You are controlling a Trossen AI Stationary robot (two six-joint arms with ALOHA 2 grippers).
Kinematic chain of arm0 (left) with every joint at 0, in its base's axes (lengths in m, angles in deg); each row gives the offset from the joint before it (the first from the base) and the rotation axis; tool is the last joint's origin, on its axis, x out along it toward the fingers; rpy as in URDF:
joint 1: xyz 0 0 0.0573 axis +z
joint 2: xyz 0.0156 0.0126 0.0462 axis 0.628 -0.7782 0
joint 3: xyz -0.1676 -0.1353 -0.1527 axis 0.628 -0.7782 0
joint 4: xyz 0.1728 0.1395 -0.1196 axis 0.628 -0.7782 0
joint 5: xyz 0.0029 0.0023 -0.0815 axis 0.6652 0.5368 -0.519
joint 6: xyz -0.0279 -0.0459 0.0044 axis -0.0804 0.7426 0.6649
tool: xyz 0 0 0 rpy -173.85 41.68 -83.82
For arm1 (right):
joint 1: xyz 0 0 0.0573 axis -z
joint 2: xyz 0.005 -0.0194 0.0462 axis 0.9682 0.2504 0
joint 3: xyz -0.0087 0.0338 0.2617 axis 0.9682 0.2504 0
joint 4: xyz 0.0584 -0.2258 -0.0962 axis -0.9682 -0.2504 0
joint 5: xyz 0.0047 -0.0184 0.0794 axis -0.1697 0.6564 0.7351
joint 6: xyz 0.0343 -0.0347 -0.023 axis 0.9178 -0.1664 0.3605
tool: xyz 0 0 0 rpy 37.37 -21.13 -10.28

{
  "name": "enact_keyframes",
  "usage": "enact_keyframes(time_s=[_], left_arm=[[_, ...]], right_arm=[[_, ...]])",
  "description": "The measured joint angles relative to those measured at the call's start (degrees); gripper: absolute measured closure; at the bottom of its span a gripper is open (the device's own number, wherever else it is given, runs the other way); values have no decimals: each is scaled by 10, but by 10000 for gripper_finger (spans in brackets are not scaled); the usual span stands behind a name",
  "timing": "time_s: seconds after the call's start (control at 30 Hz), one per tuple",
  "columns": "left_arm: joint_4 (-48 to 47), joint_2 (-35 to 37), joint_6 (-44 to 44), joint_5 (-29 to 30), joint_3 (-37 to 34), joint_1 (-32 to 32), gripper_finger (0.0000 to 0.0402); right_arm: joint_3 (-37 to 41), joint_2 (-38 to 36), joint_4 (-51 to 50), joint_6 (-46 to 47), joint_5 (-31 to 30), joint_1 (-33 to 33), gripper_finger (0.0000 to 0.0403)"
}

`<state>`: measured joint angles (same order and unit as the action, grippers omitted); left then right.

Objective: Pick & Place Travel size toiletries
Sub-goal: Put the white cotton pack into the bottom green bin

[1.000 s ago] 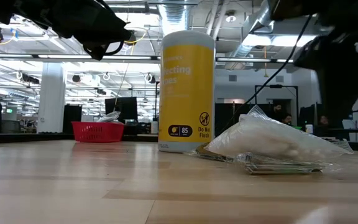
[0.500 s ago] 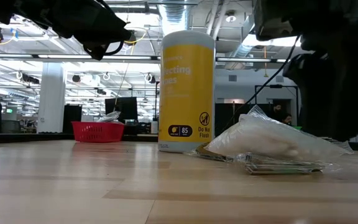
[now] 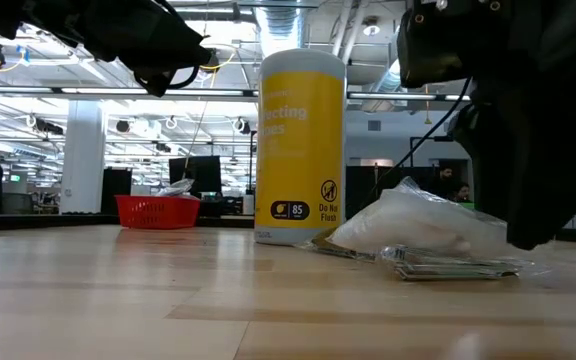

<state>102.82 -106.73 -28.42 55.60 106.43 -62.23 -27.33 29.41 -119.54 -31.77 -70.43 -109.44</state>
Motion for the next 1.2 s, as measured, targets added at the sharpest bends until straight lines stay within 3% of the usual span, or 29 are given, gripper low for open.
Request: enact_keyframes(time_s=[0.17,0.37,0.43,0.8,1.2], left_arm=[[0,0,0,0,0,0,318],[0,0,0,0,0,0,318],[0,0,0,0,0,0,318],[0,0,0,0,0,0,318],[0,0,0,0,0,0,318]], right_arm=[[0,0,-2,1,1,0,237],[0,0,-4,0,4,0,369],[0,0,-10,-1,4,0,391],[-1,-5,-33,5,0,-1,401],[-67,-5,-161,19,0,-34,402]])
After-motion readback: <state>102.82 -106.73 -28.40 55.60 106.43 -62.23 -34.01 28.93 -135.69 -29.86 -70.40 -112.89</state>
